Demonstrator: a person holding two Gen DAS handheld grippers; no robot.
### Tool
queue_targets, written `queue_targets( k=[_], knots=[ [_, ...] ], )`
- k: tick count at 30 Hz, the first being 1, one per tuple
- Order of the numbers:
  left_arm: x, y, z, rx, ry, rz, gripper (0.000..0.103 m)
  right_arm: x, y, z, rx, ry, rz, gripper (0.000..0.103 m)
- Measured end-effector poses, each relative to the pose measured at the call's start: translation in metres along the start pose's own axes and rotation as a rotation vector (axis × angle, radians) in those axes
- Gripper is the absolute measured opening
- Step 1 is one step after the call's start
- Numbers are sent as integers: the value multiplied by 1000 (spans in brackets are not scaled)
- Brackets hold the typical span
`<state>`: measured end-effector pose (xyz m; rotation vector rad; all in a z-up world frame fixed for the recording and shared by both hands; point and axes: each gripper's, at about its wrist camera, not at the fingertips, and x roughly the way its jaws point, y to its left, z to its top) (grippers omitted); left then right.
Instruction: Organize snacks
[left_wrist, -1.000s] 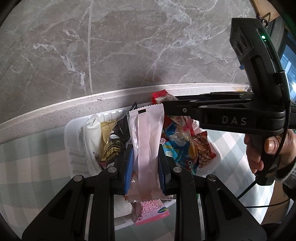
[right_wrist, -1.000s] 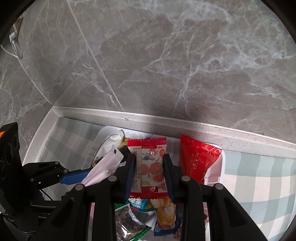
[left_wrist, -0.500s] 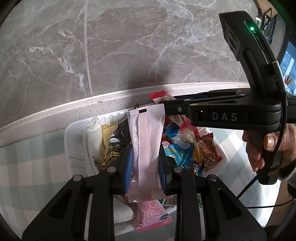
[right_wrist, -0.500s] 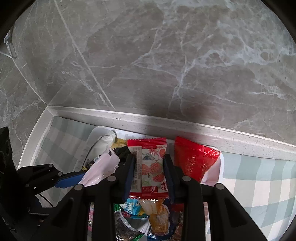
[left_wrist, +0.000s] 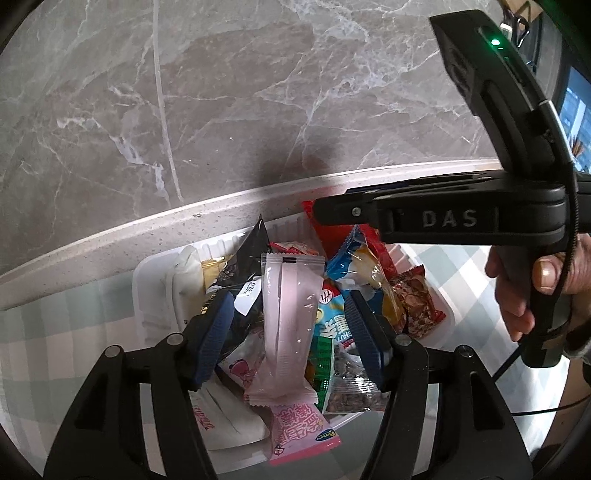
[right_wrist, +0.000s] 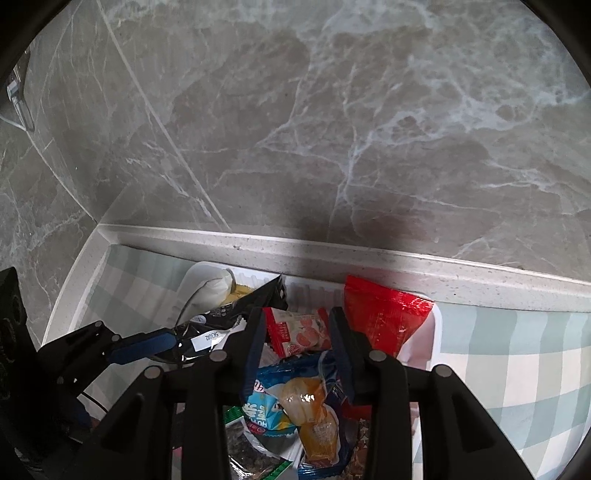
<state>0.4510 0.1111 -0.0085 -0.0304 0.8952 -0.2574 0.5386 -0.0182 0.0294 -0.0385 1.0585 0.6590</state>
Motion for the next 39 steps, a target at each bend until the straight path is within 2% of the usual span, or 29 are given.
queue_targets(
  k=[5,7,11,16,19,23,28,35,39],
  knots=[
    [-7,1,0,4,-11,22,63,-13,-1,-3,19,-27,11,40],
    [-11,2,0,4,-15,34,68,-18,-3,-6,32,-36,16,42],
    [-18,3,-2,0,-20,44,72,-28,-4,-14,53,-48,26,44],
    [-30,-2,-6,0,-25,62,89,-45,-5,-28,74,-60,44,48],
    [-40,-7,-8,9,-34,91,94,-61,-4,-39,84,-81,52,53],
    [-59,-17,-11,18,-49,124,97,-85,0,-53,77,-123,34,58],
    [-86,-39,-12,45,-79,154,101,-128,5,-80,57,-210,-14,75],
    [-127,-73,-15,97,-117,182,102,-173,12,-117,47,-282,-71,83],
    [-146,-91,-18,126,-133,189,102,-193,15,-136,59,-310,-85,83]
  ],
)
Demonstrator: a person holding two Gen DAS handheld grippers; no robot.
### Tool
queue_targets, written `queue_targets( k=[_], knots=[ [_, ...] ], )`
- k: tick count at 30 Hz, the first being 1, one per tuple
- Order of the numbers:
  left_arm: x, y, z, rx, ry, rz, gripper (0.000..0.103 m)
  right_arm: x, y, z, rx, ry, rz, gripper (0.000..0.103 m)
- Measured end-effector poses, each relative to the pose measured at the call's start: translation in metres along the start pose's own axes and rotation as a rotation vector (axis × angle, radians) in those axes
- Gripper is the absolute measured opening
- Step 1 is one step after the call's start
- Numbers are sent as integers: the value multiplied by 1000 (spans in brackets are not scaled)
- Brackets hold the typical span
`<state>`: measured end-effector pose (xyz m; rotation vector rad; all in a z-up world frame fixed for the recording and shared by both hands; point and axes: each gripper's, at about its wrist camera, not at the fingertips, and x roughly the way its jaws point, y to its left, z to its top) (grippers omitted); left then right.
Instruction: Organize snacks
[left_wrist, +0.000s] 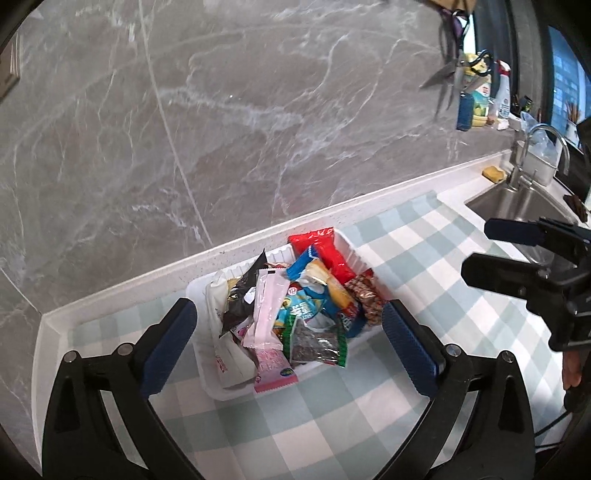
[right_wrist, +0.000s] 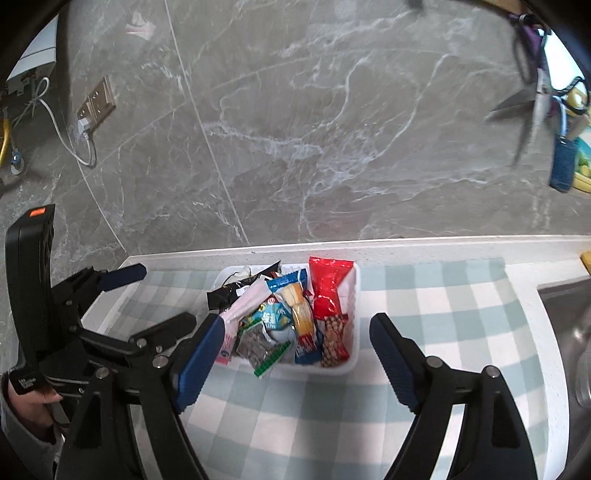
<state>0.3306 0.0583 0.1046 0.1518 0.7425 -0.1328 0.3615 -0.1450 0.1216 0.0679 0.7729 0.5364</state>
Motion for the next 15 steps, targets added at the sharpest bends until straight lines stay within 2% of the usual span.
queue_targets(
  k=[15],
  knots=[
    [-75,-36,-7,60,-75,9,102,-71,5,-31,29,-80,-9,84]
  ],
)
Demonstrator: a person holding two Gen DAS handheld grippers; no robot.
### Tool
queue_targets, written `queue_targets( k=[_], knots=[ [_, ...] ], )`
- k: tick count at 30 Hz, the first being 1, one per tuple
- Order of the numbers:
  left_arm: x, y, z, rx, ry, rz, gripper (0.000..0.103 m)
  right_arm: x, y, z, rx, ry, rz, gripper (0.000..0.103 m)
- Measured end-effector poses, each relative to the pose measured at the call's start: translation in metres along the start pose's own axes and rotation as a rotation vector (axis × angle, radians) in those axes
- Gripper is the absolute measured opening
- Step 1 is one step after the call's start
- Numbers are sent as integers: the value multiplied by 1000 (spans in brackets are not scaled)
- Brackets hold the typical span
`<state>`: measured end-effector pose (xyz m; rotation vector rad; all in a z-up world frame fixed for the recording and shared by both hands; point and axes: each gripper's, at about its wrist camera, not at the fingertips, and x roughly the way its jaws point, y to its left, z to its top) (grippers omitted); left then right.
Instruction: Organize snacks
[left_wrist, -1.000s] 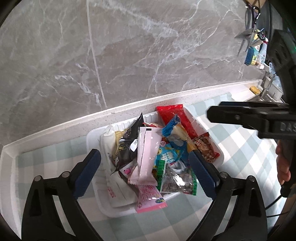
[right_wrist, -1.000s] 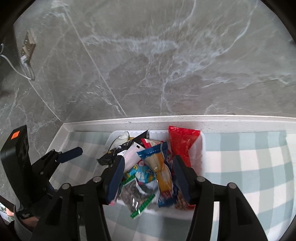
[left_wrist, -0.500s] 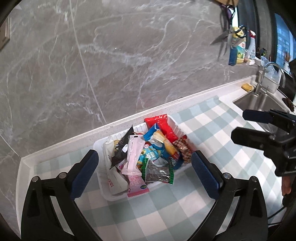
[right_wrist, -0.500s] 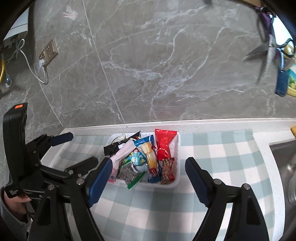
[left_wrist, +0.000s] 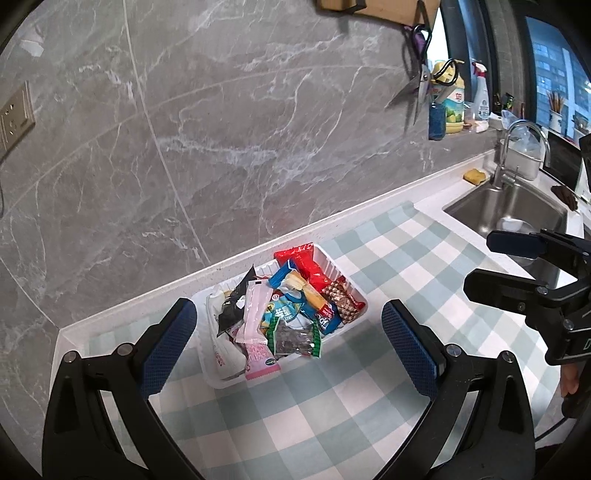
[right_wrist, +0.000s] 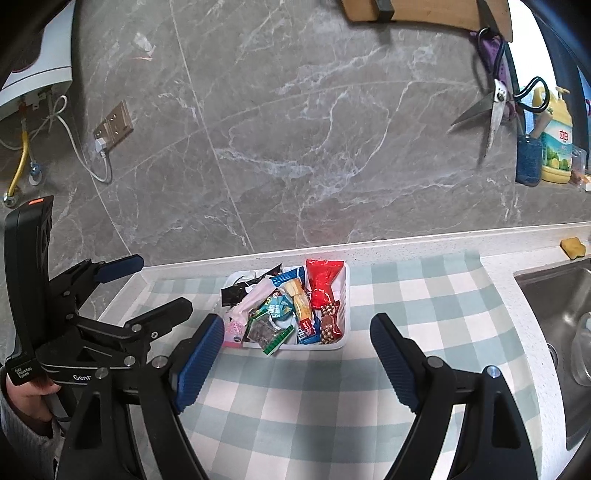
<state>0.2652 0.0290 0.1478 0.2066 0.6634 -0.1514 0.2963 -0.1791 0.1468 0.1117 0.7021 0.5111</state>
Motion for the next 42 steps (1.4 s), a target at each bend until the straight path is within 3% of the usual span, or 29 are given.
queue_targets(
  k=[35,42],
  knots=[
    [-93,-29,-7,54,-104,30,102,-76,15,-17,-34,-98,48,85],
    [-111,-45,-10,100,-166,109,102,-84,13,-22,-29,-105,65,85]
  ],
)
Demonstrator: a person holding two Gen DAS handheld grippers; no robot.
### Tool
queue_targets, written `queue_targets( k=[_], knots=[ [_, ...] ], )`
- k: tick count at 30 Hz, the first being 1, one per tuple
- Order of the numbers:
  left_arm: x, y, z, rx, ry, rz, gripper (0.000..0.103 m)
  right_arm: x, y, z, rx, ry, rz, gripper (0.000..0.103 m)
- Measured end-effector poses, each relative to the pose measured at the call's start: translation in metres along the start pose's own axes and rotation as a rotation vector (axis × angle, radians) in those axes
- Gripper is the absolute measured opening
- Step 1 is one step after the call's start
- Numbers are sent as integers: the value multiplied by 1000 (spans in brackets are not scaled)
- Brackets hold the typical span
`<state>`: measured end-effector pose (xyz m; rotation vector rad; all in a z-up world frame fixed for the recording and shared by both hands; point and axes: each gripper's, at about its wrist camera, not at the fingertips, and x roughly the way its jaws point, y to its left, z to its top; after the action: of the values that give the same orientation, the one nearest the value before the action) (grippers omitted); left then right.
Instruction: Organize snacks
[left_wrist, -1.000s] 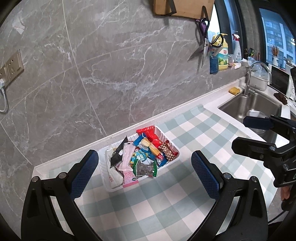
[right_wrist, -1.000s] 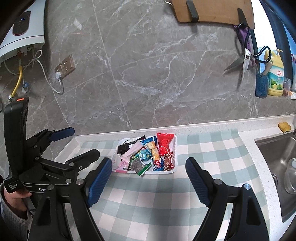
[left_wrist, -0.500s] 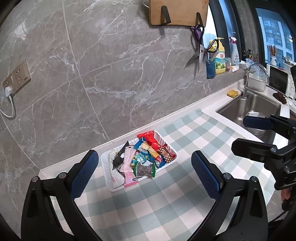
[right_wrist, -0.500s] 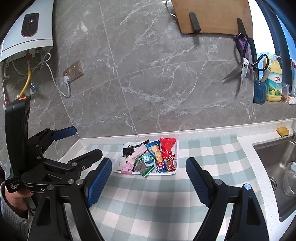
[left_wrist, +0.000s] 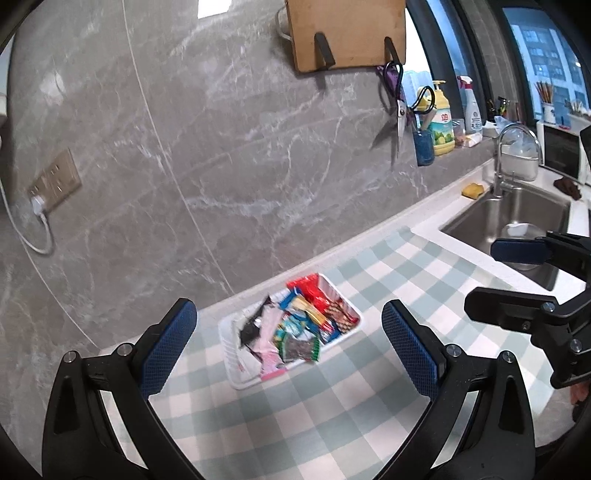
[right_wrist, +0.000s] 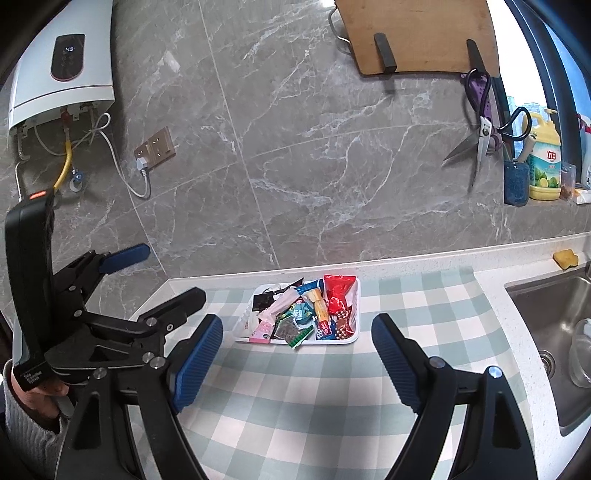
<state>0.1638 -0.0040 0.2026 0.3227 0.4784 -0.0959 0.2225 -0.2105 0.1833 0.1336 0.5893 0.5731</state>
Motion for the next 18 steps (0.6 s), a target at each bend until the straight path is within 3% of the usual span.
queue_targets(
  k=[9,18],
  knots=[
    [-14,-16,-1,33,-20,111,102,-5,-7,-8,29,-1,26,85],
    [-15,-26,-2,50,-3,106,102,-7,-14,-14,57,8,43,86]
  ],
)
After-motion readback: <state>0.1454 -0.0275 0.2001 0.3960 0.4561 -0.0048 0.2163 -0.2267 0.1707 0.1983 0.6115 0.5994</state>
